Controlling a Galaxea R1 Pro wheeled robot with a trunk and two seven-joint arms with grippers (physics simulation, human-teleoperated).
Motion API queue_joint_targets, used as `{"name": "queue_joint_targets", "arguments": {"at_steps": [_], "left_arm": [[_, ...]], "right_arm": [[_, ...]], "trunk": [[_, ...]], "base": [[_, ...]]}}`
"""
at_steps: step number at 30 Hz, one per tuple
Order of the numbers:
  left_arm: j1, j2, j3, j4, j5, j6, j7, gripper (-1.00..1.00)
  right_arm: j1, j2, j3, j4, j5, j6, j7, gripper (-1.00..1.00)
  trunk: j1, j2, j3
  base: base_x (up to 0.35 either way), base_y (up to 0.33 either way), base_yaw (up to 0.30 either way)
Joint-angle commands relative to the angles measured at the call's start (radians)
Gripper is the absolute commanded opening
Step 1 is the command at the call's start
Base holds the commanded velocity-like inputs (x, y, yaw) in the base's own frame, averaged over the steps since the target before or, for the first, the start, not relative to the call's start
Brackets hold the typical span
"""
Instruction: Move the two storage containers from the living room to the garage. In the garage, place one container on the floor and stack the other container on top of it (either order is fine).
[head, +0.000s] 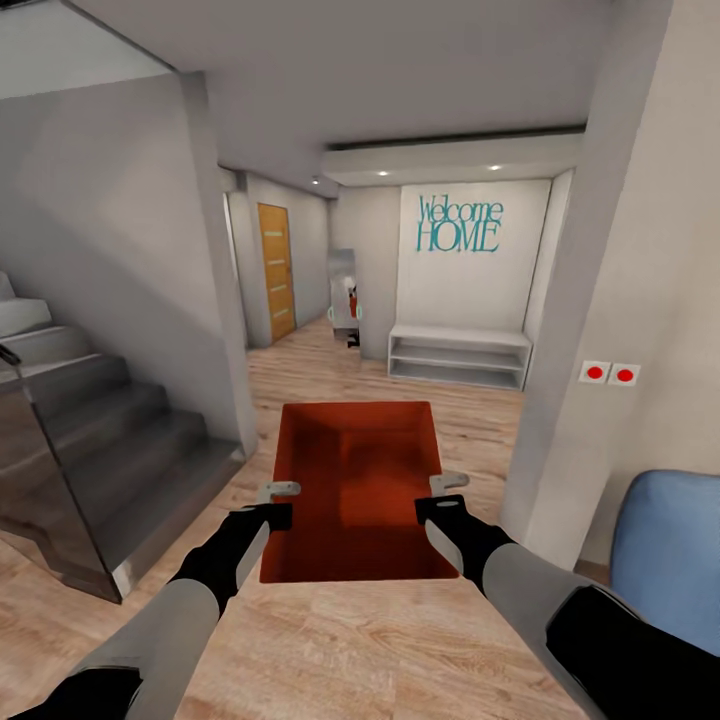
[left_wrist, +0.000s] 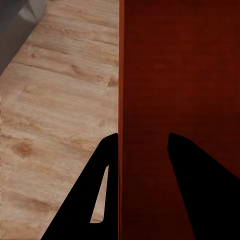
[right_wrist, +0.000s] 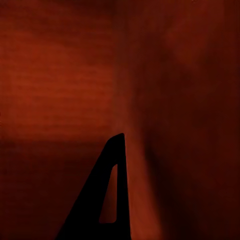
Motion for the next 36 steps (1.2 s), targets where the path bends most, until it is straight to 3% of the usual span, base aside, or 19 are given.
{"name": "queue_joint_targets", "arguments": {"at_steps": [1, 11, 17, 25, 26, 36], "left_arm": [[0.0, 0.001, 0.006, 0.0, 0.008, 0.006, 0.008, -1.0], [0.0, -0.008, 0.013, 0.003, -0.037, 0.007, 0.007, -1.0], [0.0, -0.007, 0.017, 0.006, -0.039, 0.01, 0.005, -1.0], [0.0, -0.006, 0.016, 0.007, -0.038, 0.009, 0.004, -1.0], [0.0, 0.001, 0.004, 0.007, 0.007, 0.009, 0.008, -1.0], [0.0, 0.001, 0.004, 0.007, 0.007, 0.009, 0.008, -1.0]], "right_arm": [[-0.001, -0.006, 0.003, -0.006, 0.001, 0.001, -0.006, -1.0], [0.0, -0.021, 0.12, -0.009, -0.129, -0.01, -0.006, -1.0], [0.0, -0.021, 0.149, -0.009, -0.16, -0.01, -0.006, -1.0], [-0.001, -0.021, 0.156, -0.009, -0.167, -0.01, -0.006, -1.0], [0.0, -0.021, -0.024, -0.009, 0.034, -0.01, -0.006, -1.0], [-0.001, -0.021, -0.024, -0.01, 0.035, -0.011, -0.006, -1.0]], "trunk": [[0.0, -0.001, 0.0], [0.0, -0.001, 0.0], [0.0, -0.001, 0.0], [0.0, -0.001, 0.0], [0.0, -0.001, 0.0], [0.0, -0.001, 0.0]], "base": [[0.0, 0.0, 0.0], [0.029, 0.004, 0.0], [0.276, 0.06, 0.0], [0.317, 0.072, 0.0], [0.32, 0.073, 0.0], [0.32, 0.073, 0.0]]}}
